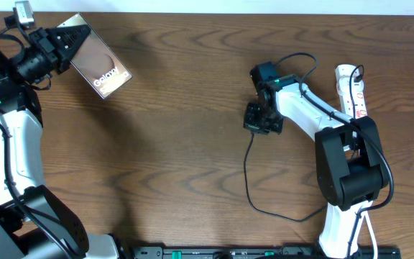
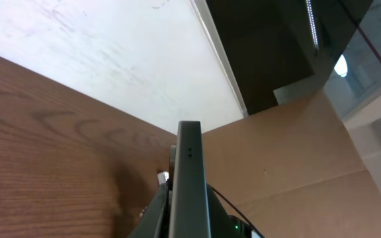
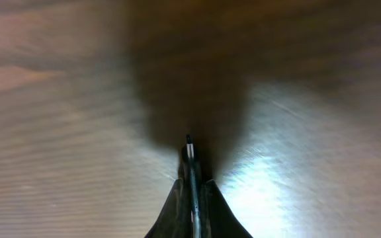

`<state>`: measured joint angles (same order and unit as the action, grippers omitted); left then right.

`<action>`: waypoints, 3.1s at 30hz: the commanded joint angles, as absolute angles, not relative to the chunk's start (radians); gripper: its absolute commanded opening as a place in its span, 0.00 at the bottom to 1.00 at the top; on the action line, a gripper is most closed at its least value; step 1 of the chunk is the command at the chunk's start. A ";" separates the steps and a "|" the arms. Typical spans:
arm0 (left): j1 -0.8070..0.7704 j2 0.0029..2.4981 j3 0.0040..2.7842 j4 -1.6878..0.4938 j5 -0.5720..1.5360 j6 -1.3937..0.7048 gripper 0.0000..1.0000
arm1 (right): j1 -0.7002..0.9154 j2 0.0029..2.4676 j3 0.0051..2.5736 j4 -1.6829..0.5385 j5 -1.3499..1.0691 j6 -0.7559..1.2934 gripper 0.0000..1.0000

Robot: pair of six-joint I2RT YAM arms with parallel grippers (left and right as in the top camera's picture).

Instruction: Plug charger to phone and switch on socket

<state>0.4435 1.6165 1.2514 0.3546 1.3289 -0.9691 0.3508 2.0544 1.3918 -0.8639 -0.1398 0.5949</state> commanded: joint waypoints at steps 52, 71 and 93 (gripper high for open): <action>0.441 1.614 1.253 0.361 1.371 -0.978 0.07 | 0.644 2.046 1.427 0.236 -1.481 0.345 0.01; 0.361 1.614 1.253 0.361 1.441 -0.936 0.07 | 0.651 2.046 1.427 0.532 -1.311 0.815 0.01; 0.361 1.614 1.253 0.361 1.473 -0.887 0.07 | 0.653 2.046 1.427 0.588 -1.338 0.837 0.01</action>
